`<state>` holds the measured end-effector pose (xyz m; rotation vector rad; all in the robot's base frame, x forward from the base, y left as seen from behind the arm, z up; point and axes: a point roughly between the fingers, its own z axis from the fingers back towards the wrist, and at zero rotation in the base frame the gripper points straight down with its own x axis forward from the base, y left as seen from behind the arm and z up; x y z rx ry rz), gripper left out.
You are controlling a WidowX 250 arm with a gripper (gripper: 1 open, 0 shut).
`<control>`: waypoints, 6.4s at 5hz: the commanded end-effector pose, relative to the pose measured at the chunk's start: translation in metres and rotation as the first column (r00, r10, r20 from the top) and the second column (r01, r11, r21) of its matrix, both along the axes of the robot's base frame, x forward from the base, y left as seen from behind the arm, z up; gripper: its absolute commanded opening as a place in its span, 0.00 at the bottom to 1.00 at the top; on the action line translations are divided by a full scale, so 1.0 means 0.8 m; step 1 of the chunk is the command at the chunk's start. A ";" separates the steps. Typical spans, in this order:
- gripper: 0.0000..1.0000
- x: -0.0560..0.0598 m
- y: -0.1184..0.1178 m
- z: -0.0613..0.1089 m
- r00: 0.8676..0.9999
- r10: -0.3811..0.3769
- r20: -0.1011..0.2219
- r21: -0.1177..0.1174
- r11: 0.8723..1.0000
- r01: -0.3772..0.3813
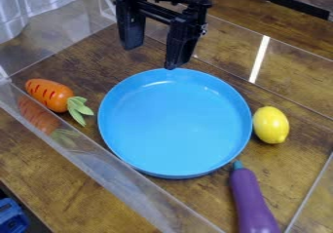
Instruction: Move the carrot to the left side
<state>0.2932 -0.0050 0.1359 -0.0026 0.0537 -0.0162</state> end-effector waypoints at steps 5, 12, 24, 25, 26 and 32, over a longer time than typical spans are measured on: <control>1.00 0.012 0.013 0.014 1.000 0.011 0.029 -0.012 1.000 -0.010; 1.00 0.000 -0.002 0.004 0.998 -0.024 -0.050 -0.002 1.000 0.024; 1.00 0.000 0.011 0.001 0.995 0.028 -0.091 -0.059 0.998 -0.033; 1.00 -0.002 0.013 0.003 0.995 0.042 -0.091 -0.064 0.997 -0.048; 1.00 0.000 0.012 0.001 0.995 0.031 -0.090 -0.061 0.998 -0.036; 1.00 0.010 0.008 -0.001 0.997 -0.003 -0.082 -0.050 0.999 -0.001</control>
